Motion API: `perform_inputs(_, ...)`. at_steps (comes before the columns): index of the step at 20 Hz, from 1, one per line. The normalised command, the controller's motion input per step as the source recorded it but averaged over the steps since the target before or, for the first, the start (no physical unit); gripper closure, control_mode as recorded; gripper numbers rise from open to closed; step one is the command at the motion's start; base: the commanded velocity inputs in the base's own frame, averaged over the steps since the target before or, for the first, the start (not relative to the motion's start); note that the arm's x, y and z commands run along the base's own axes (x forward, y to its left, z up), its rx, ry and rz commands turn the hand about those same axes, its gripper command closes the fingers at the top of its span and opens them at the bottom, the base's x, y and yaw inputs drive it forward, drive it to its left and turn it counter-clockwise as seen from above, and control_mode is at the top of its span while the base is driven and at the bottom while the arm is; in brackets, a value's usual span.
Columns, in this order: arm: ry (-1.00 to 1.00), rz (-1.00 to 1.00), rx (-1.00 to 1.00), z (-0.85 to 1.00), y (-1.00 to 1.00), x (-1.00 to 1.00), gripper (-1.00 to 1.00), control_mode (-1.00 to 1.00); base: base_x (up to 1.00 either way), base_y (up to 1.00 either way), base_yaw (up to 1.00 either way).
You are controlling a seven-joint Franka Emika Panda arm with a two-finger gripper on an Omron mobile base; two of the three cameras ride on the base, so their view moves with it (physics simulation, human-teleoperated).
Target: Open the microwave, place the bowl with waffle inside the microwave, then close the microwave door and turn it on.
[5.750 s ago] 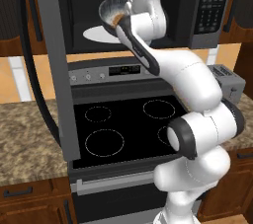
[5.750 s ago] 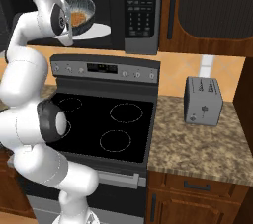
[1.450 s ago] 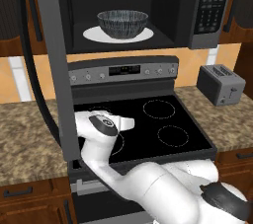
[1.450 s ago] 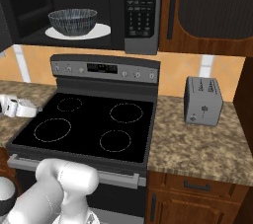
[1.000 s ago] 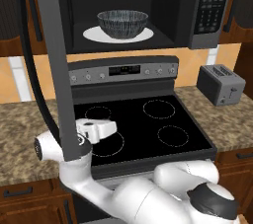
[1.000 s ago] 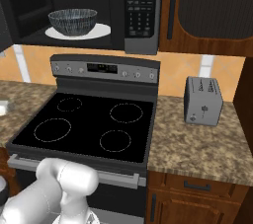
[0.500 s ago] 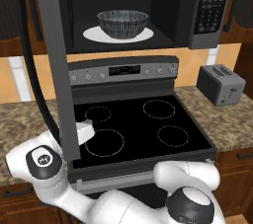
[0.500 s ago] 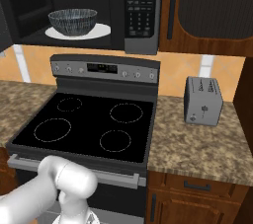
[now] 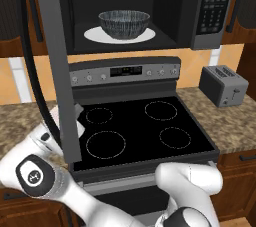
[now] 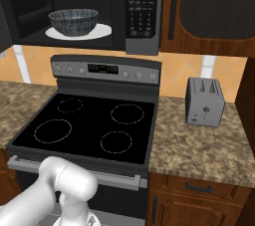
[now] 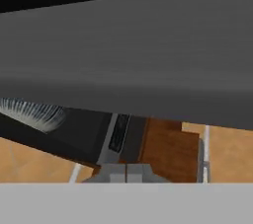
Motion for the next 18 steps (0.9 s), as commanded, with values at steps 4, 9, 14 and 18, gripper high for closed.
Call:
perform_inputs(4,0.04,0.14,-0.26,0.31,0.28,0.03,1.00,-1.00,0.00,0.00,0.00)
perform_inputs(9,0.20,0.20,-0.32,-0.19,0.50,0.23,1.00,-1.00,0.00,0.00,0.00)
perform_inputs(14,-0.02,0.11,-0.20,-0.08,0.39,-0.03,1.00,-1.00,0.00,0.00,0.00)
perform_inputs(18,-0.13,0.04,-0.17,-0.11,0.22,-0.08,1.00,-1.00,0.00,0.00,0.00)
